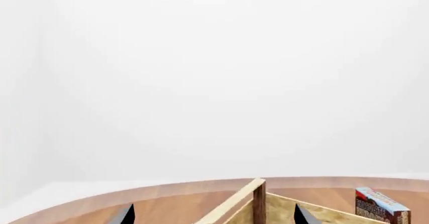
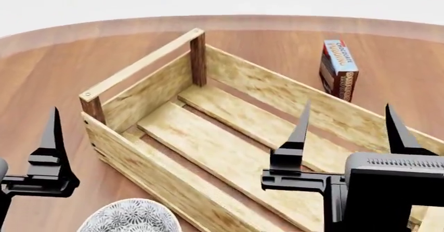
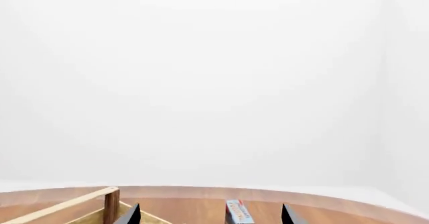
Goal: Pick up the salad dressing and put it in the tray.
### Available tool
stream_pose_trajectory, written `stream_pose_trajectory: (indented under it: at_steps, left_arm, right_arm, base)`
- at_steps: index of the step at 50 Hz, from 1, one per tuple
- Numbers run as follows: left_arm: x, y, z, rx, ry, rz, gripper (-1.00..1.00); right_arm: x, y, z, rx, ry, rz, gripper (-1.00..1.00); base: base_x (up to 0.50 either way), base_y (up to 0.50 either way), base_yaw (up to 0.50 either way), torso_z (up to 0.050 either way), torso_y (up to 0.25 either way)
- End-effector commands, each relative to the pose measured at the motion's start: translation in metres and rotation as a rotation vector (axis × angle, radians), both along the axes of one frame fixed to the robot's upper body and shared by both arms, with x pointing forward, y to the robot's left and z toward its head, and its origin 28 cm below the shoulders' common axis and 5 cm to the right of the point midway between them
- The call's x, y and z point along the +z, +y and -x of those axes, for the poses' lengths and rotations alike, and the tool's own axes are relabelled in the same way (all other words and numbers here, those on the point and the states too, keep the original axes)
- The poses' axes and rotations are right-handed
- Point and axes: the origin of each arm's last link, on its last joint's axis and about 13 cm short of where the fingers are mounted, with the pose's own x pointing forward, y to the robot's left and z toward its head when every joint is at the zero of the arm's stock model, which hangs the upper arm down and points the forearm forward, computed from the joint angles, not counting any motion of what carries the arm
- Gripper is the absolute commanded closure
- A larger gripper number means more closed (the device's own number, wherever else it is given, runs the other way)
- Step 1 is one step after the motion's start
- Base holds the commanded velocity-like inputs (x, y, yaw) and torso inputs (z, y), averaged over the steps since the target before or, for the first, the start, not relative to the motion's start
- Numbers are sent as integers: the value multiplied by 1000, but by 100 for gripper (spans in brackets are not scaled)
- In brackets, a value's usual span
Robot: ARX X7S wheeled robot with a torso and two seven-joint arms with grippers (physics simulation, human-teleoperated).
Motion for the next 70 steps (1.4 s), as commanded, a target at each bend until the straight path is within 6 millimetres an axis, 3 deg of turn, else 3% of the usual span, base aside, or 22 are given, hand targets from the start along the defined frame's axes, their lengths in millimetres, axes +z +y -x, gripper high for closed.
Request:
stream_pose_trajectory:
  at_steps: [1,16,70]
  left_arm:
    - [4,1,0,7,-26,-1,-100]
    - [3,3,2,-2,-63,29,-100]
    - [4,4,3,-11,-74,53,-100]
  right_arm:
    - [9,-4,-3,-13,-20,-19,-100]
    - [3,-3,-1,42,-39,-84,-100]
    - [2,-1,1,57,-42,-76,-100]
  base:
    - [500,0,0,0,0]
    - [294,0,0,0,1]
    - [0,0,499,0,0]
